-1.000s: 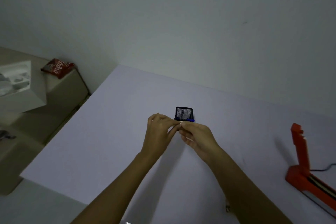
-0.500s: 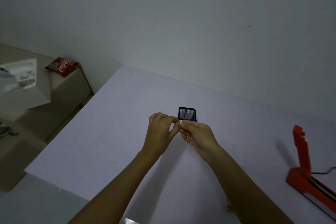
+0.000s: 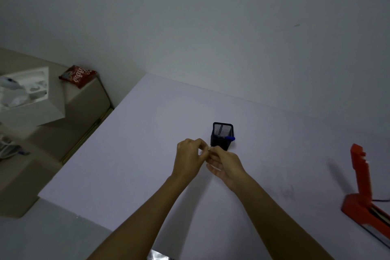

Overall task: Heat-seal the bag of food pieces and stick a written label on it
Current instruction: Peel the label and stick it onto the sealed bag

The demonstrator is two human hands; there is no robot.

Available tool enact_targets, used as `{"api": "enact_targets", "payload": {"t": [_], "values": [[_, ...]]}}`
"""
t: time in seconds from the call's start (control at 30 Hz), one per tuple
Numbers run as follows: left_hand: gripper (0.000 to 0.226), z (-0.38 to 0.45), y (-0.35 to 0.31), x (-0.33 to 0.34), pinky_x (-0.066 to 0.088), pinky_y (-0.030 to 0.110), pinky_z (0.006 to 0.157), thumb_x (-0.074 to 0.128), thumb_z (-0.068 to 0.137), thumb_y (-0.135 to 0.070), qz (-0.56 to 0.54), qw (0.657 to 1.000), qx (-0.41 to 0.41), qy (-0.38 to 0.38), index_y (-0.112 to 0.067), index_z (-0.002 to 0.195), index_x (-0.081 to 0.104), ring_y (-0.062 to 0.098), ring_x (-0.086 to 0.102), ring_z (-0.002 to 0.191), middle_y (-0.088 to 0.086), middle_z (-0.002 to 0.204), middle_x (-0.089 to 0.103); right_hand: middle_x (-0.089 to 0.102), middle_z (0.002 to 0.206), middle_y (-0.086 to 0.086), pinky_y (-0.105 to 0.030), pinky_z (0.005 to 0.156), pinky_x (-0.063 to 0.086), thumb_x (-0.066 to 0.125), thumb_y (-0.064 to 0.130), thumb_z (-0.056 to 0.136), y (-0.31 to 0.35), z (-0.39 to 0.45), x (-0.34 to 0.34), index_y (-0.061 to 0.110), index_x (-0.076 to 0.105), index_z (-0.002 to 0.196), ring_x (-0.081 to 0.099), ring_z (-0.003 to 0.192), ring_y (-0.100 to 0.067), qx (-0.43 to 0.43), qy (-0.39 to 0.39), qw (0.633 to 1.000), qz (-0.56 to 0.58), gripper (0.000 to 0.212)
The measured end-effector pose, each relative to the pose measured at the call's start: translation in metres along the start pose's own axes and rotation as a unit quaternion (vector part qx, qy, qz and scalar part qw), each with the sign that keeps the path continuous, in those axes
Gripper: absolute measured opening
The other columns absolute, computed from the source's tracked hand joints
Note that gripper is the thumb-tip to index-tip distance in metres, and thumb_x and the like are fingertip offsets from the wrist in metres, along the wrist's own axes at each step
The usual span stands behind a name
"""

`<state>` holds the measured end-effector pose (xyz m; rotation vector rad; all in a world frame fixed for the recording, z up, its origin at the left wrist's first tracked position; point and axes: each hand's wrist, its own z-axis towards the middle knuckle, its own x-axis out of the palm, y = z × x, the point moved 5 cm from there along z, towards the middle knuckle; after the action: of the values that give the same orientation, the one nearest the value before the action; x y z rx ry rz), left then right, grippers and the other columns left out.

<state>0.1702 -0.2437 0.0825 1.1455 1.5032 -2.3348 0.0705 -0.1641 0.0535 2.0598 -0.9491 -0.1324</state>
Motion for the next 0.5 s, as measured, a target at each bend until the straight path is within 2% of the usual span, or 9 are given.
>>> {"api": "enact_targets", "payload": {"t": [0.23, 0.37, 0.5], "values": [[0.015, -0.002, 0.005, 0.0, 0.049, 0.036, 0.086, 0.064, 0.088, -0.027, 0.013, 1.0, -0.001, 0.005, -0.015, 0.086, 0.072, 0.011, 0.062, 0.08, -0.003, 0.084, 0.073, 0.073, 0.097, -0.016, -0.033, 0.082, 0.056, 0.068, 0.009, 0.085, 0.004, 0.006, 0.001, 0.001, 0.069, 0.1, 0.07, 0.09, -0.023, -0.029, -0.024, 0.999, -0.025, 0.018], [0.011, 0.001, 0.016, -0.008, 0.046, 0.012, 0.073, 0.063, 0.089, -0.023, -0.052, 0.996, -0.075, -0.013, -0.014, 0.087, 0.07, 0.001, 0.059, 0.078, -0.005, 0.085, 0.07, 0.073, 0.095, -0.015, -0.032, 0.079, 0.056, 0.065, 0.01, 0.087, -0.002, 0.013, -0.007, 0.003, 0.067, 0.102, 0.067, 0.081, -0.019, -0.013, -0.019, 0.999, -0.05, 0.016], [0.01, 0.006, 0.027, -0.02, 0.04, 0.006, 0.068, 0.062, 0.089, -0.019, -0.085, 0.987, -0.126, -0.044, -0.013, 0.085, 0.069, 0.0, 0.059, 0.077, -0.009, 0.081, 0.067, 0.071, 0.087, -0.014, -0.029, 0.068, 0.055, 0.062, 0.008, 0.089, -0.027, 0.025, -0.029, 0.003, 0.066, 0.096, 0.065, 0.073, -0.018, 0.05, -0.068, 0.994, -0.075, 0.01]]}}
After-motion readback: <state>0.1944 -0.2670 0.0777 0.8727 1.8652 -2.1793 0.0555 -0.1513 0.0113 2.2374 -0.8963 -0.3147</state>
